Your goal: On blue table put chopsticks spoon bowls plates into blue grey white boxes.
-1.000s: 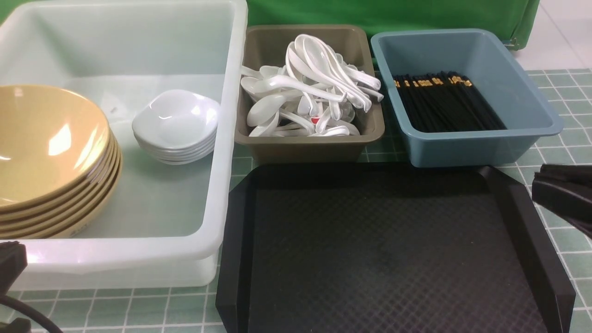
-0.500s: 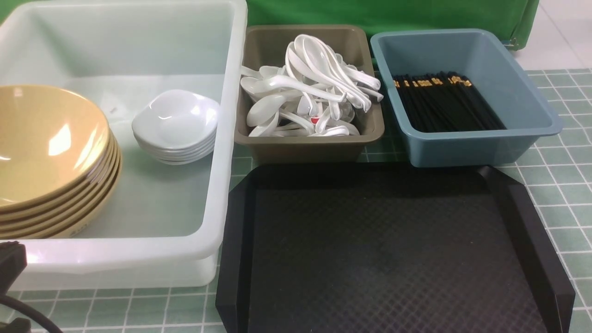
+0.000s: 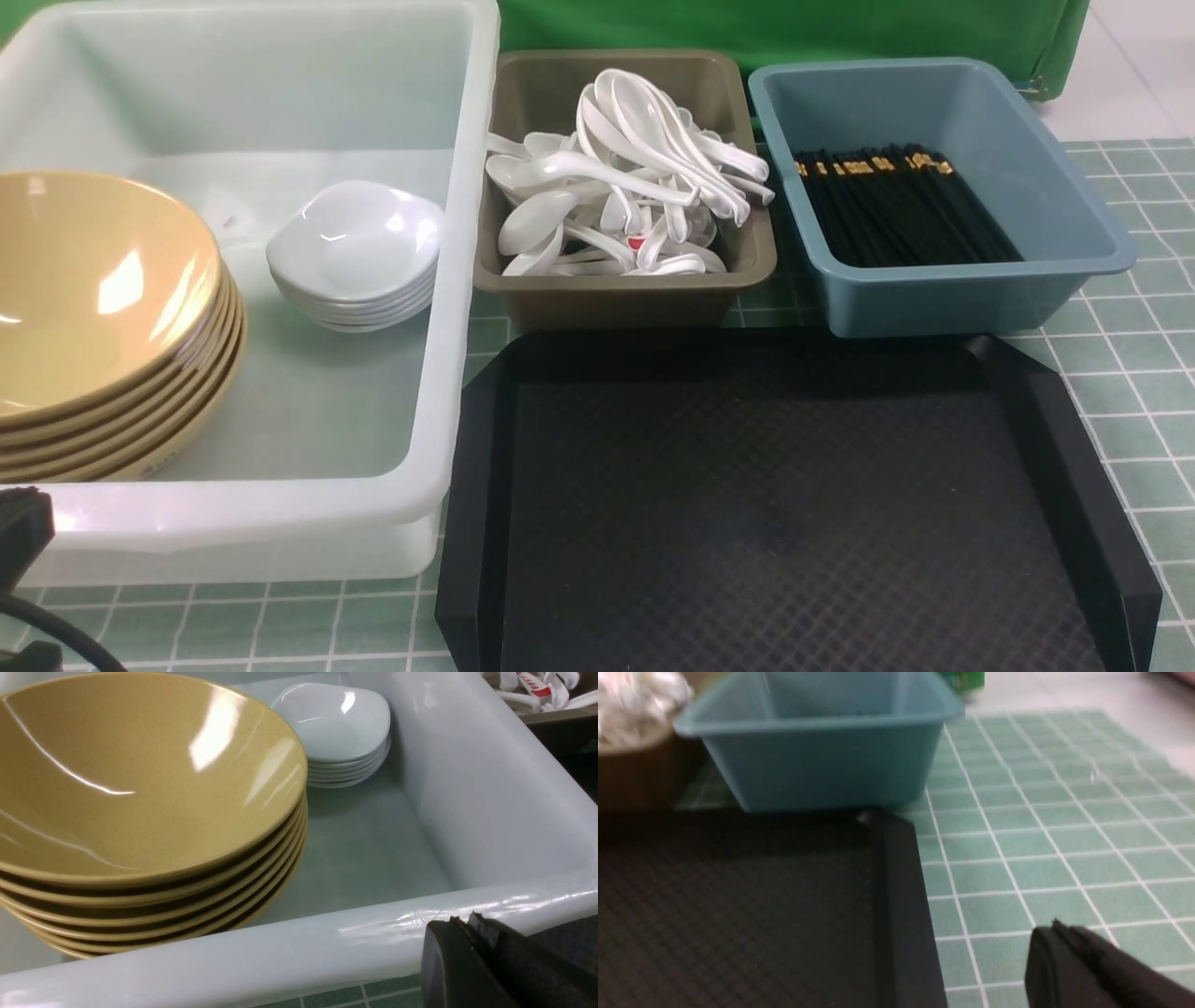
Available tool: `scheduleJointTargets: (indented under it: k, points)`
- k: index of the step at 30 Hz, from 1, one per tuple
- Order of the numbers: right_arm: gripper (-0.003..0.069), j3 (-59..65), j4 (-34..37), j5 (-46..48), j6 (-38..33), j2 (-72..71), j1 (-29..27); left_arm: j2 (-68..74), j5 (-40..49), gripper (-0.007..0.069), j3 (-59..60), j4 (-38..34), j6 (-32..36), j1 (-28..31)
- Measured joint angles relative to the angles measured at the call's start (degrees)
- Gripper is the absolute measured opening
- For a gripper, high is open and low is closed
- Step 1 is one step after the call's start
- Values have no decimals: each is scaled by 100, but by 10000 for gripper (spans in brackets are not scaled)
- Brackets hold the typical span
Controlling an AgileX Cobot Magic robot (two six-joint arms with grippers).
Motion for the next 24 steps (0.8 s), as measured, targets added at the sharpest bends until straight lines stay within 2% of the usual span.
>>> scheduleJointTargets:
  k: [24]
  points:
    - [36,-10,0,48,41,0,0,0,-31,-6,132,-32,-28,0]
